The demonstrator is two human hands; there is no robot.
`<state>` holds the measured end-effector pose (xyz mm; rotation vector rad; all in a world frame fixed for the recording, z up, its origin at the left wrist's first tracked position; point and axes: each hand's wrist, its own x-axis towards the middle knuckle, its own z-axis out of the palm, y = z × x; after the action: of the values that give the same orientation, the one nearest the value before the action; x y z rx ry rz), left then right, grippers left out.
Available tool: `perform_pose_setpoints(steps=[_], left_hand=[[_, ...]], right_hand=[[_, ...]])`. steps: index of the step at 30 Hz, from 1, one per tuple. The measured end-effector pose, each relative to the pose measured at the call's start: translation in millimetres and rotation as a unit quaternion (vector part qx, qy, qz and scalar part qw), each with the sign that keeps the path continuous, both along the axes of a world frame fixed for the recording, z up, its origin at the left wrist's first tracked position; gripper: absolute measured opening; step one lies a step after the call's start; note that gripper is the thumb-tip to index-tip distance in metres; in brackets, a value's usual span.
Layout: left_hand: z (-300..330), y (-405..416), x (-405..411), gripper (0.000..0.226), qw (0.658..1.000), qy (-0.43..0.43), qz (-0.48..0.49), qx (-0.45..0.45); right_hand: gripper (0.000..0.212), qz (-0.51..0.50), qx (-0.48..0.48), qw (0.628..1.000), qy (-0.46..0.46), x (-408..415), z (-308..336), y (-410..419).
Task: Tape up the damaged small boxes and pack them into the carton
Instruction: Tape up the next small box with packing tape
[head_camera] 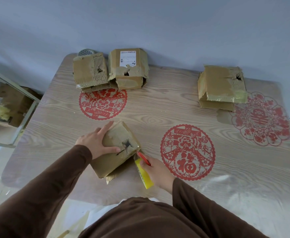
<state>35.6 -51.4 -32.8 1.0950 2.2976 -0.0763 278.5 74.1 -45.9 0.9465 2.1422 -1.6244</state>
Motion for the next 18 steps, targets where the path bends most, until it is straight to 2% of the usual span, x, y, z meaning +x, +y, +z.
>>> perform_pose_setpoints(steps=[2,9,12,15,18], left_hand=[[-3,-5,2,0.115,0.999,-0.016,0.036,0.017],[-15,-17,27,0.102,0.996,0.000,0.066,0.066],[-15,-16,22,0.104,0.997,0.047,0.043,0.046],[-10,-16,28,0.103,0.995,0.054,0.070,0.036],[-7,-24,66,0.106,0.984,0.150,0.043,0.090]], right_hand=[[0.042,0.000,0.000,1.000,-0.006,-2,0,0],[0.043,0.003,-0.013,1.000,-0.022,-4,-3,5],[0.042,0.011,-0.019,0.999,-0.031,-6,-2,9],[0.042,0.005,-0.022,0.999,-0.033,-5,-7,10],[0.043,0.016,-0.022,0.999,-0.039,-4,-9,10]])
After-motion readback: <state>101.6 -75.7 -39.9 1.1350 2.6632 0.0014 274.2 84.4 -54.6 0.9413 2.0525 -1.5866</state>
